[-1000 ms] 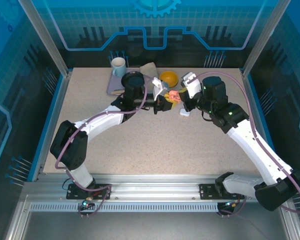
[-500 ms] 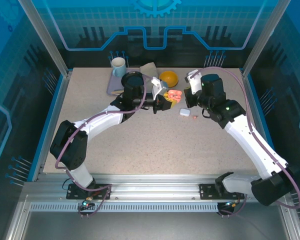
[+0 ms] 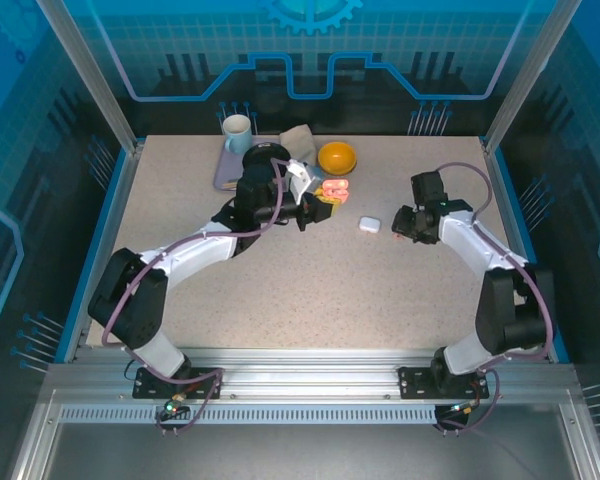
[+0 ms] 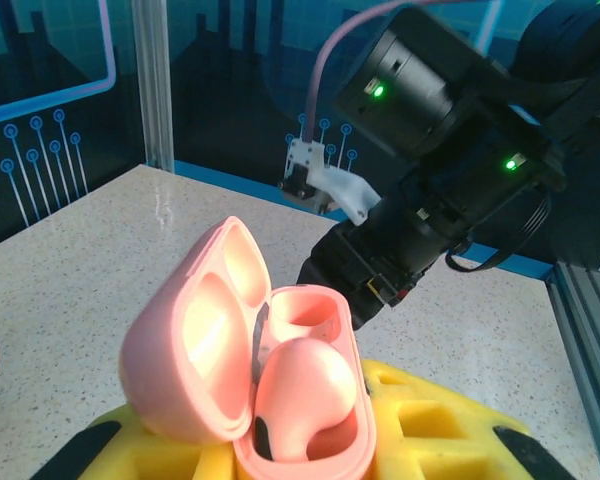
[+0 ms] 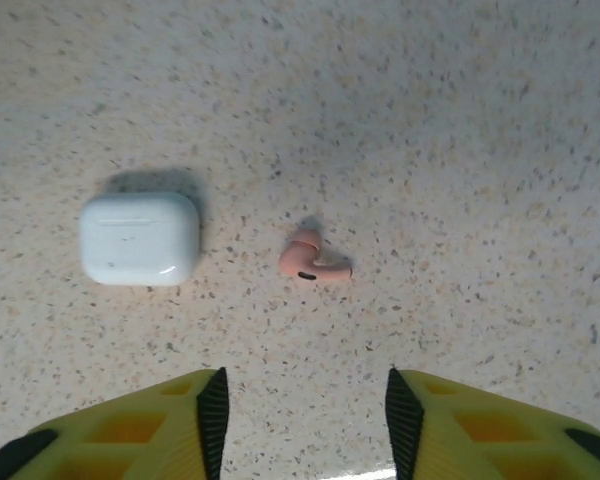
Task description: Insert the wireless bluetooth earbuds into the charging case
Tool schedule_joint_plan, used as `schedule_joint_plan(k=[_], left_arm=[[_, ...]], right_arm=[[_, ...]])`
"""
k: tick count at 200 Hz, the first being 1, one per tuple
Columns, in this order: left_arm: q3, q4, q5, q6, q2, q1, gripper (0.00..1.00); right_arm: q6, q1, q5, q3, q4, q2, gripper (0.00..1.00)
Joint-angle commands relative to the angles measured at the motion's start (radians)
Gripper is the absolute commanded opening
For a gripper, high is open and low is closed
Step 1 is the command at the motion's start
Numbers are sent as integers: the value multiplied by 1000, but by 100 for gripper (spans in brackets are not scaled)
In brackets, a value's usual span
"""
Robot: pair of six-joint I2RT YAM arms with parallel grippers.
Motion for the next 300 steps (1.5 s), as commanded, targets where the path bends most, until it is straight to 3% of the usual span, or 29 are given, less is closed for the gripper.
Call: schedule_joint_plan(k=[1, 59, 114, 134, 170, 198, 215, 241, 300], left_arm=[[-31, 68, -43, -28, -41, 3, 0], [-55, 80, -44, -41, -53, 6, 0], [-63, 82, -52, -45, -53, 11, 0], [-66, 81, -57, -44, -55, 11, 0], [-75, 73, -65, -36, -59, 10, 0], [-82, 76, -64, -36, -58, 13, 0], [-82, 77, -66, -37, -56, 14, 0], [-84, 70, -67, -36, -63, 14, 0], [-108, 48, -75, -26, -101, 23, 0]], right_arm=[[42, -8, -2, 71, 2, 90, 51], [26, -26, -40, 174, 46, 271, 51], [-12, -35, -93, 149, 128, 366, 48], [-5, -34, -167, 96, 174, 338, 41], [36, 20, -374, -52, 222, 140, 34], [66, 118, -246, -141, 167, -103, 37], [95, 130, -82, -141, 91, -149, 42], [135, 115, 12, -102, 34, -69, 52], [88, 121, 23, 30, 88, 200, 49]])
